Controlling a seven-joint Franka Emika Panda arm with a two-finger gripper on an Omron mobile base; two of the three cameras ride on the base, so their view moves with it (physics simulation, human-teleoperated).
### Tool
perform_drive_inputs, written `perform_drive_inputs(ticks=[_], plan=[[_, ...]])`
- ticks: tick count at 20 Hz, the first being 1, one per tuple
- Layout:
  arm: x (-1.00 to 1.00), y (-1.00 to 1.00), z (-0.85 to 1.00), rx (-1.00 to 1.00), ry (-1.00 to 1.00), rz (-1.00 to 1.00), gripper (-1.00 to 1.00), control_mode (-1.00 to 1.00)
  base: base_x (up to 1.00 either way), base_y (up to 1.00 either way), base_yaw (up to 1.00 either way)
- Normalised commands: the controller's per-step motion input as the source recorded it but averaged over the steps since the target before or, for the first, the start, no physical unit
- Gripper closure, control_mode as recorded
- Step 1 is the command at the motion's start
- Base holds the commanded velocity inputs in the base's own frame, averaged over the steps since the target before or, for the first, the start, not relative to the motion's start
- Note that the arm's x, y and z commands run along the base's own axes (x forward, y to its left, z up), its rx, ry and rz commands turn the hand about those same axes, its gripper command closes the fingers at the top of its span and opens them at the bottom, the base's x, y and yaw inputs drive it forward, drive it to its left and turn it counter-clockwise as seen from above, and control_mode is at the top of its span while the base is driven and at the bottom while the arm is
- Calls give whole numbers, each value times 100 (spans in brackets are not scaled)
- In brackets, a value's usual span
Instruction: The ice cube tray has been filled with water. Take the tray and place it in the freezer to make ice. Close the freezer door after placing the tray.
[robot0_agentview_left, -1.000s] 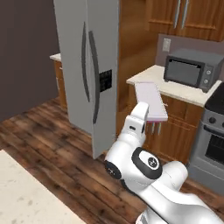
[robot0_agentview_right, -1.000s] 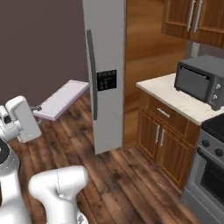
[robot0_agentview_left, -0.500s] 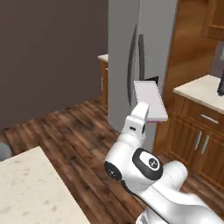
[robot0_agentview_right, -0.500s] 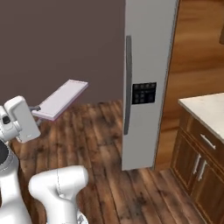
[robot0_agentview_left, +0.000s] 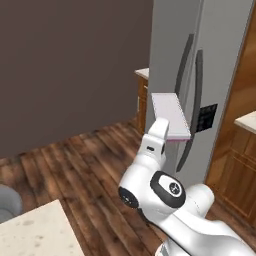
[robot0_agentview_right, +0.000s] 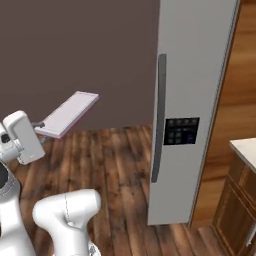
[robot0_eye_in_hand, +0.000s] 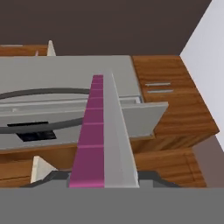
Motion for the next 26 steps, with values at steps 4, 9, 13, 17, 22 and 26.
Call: perform_drive_inputs(ticks=[4,9,13,17,22,26], plan=[[0,0,0,0,0,0,100,100,96,0,0],[0,0,0,0,0,0,100,100,99,2,0],[0,0,0,0,0,0,100,100,89,11,-11],[0,0,0,0,0,0,100,100,68,8,-17],[0,0,0,0,0,0,100,100,42,3,-20],[0,0,0,0,0,0,100,100,27,0,-25]])
